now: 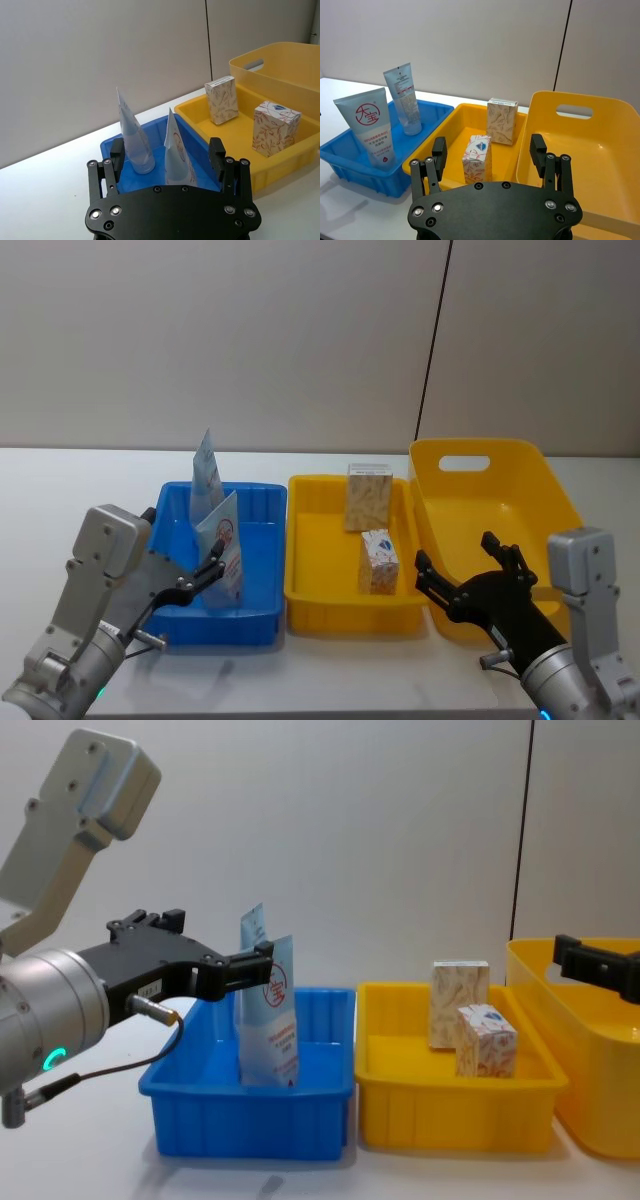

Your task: Bimanual collaborative sorting of washing and personal care products

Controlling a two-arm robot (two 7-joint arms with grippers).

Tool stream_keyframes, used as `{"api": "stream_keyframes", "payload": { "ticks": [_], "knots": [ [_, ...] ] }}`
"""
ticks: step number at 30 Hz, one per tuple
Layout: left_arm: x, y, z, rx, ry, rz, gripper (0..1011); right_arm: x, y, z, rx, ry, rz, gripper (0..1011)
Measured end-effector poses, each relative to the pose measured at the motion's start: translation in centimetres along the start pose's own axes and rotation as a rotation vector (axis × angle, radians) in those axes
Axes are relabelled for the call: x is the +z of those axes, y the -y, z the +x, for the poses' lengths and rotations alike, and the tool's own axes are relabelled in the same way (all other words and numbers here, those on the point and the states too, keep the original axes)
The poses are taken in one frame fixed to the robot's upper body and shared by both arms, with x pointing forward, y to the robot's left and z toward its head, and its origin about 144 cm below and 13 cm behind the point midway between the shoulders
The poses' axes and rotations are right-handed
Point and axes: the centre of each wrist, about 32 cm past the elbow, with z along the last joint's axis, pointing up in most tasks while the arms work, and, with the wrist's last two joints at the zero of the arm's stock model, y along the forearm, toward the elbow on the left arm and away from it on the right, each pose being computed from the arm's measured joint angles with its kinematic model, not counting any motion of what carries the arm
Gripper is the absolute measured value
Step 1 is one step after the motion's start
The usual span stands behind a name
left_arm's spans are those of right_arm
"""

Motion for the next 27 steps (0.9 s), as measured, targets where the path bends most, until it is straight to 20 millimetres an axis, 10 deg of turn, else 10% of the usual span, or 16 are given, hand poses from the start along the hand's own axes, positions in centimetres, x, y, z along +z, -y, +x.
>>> {"api": "stream_keyframes", "payload": {
  "ticks": [27],
  "knots": [
    [0.00,0.00,0.00,0.000,0.000,0.000,1001,0.00,0.00,0.00,0.000,0.000,0.000,1003]
  ]
}}
